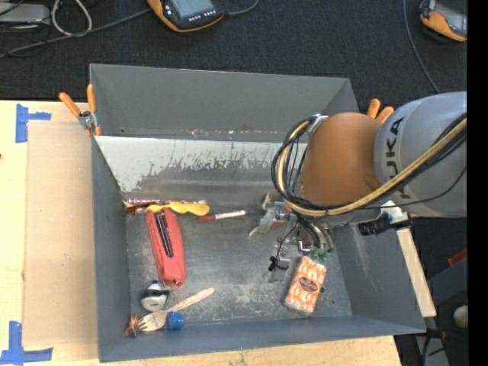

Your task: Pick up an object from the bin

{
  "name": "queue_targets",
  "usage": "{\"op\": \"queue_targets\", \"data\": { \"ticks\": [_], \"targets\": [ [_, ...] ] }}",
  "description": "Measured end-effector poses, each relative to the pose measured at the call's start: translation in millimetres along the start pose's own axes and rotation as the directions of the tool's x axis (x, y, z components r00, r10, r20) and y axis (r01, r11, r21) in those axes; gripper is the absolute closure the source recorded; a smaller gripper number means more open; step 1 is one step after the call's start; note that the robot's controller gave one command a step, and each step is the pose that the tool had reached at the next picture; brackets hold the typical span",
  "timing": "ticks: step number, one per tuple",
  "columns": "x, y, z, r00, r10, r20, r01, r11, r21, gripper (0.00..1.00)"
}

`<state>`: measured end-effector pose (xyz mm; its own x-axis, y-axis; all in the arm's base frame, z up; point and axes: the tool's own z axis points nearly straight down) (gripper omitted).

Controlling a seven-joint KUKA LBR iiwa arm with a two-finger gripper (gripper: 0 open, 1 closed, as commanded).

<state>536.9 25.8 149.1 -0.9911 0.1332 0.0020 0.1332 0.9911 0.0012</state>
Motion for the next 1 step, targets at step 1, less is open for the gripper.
{"op": "queue_targets", "data": {
  "ticks": [1],
  "targets": [
    [-13.8,-54.2,6.3,0.994,-0.11,0.002,0.11,0.994,0.0,0.0]
  ]
}}
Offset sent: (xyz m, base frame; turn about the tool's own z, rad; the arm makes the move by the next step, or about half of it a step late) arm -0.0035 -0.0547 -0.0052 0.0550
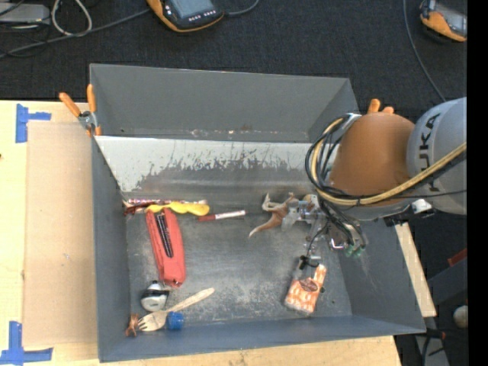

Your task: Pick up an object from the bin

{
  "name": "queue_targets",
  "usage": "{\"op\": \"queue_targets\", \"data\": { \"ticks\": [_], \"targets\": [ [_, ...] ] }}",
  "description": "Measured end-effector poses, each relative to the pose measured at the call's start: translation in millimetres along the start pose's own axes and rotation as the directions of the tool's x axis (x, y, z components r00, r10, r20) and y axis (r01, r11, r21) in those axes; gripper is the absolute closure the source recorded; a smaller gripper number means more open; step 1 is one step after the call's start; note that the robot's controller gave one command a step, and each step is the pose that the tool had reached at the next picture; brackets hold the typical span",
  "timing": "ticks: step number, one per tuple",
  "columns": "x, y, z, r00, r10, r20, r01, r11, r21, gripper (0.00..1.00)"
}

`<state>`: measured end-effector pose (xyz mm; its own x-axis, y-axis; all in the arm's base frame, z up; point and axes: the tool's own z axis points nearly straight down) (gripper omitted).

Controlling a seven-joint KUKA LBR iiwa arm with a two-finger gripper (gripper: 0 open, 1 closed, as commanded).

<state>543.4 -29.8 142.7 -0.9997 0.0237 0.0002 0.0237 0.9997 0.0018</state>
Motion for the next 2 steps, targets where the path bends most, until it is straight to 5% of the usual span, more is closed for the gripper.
{"op": "queue_targets", "data": {
  "ticks": [1,2],
  "targets": [
    [0.1,-52.1,0.7,1.0,0.011,0.0,-0.011,1.0,0.002,0.0],
    [41.0,-75.6,75.0,0.994,-0.108,-0.003,0.108,0.994,-0.001,0.0]
  ]
}}
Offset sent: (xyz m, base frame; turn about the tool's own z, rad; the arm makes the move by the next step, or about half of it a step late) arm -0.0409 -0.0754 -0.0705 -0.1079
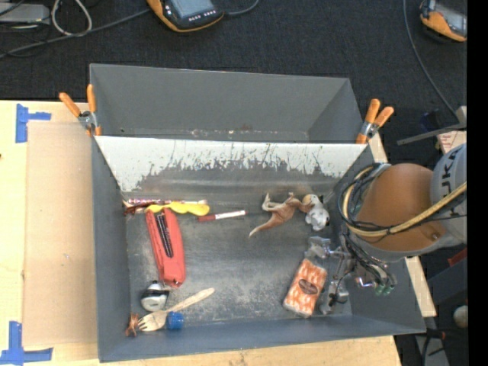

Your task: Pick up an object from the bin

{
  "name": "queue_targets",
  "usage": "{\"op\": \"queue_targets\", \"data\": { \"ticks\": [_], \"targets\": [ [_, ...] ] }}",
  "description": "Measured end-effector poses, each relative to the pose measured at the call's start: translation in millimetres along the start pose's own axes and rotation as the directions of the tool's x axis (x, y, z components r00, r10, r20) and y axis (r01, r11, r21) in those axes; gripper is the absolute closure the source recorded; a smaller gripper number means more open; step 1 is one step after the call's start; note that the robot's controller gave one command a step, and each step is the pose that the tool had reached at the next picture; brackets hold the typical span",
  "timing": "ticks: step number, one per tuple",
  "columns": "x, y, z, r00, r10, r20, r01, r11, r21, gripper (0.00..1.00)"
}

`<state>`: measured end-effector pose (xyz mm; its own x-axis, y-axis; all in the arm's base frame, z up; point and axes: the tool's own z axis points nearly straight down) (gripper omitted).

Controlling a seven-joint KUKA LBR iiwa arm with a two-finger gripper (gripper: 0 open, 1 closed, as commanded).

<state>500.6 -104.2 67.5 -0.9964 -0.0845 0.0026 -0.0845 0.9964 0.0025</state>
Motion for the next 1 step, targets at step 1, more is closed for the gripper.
{"op": "queue_targets", "data": {
  "ticks": [1],
  "targets": [
    [-5.7,-4.4,3.0,0.982,-0.19,0.008,0.19,0.982,0.004,0.0]
  ]
}}
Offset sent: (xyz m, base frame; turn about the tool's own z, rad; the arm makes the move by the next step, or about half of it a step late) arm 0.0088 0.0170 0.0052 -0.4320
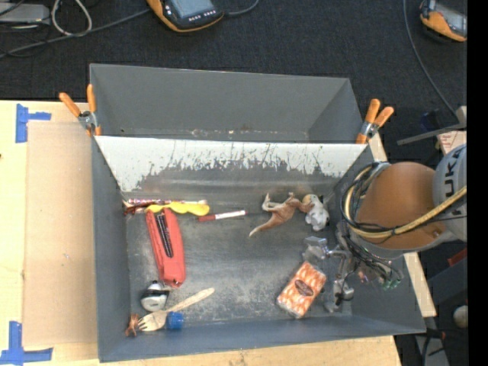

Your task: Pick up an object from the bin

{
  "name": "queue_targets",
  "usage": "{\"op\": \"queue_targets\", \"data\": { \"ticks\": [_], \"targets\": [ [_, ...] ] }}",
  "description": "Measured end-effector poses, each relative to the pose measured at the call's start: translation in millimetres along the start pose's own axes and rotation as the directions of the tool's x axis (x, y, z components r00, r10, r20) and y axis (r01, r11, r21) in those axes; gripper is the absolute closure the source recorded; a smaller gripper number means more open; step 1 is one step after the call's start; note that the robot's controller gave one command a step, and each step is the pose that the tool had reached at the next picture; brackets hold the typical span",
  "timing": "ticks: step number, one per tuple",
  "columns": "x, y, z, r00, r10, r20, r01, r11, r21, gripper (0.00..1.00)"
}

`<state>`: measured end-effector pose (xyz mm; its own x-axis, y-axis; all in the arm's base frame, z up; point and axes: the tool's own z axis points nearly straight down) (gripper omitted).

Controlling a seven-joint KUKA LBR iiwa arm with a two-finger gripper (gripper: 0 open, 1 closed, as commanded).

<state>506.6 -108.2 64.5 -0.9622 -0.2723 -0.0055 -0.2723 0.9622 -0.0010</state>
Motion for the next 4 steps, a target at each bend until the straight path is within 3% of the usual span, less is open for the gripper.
{"op": "queue_targets", "data": {
  "ticks": [1,2,3,4],
  "targets": [
    [-8.1,18.9,-6.9,0.972,-0.237,-0.003,0.237,0.972,-0.005,0.0],
    [-28.5,37.6,-5.5,0.989,-0.151,-0.001,0.151,0.989,-0.002,0.0],
    [-50.4,80.5,-9.2,0.982,-0.189,-0.003,0.188,0.982,-0.005,1.0],
    [-50.3,80.3,-9.2,0.982,-0.187,-0.003,0.187,0.982,-0.005,1.0]
  ]
}}
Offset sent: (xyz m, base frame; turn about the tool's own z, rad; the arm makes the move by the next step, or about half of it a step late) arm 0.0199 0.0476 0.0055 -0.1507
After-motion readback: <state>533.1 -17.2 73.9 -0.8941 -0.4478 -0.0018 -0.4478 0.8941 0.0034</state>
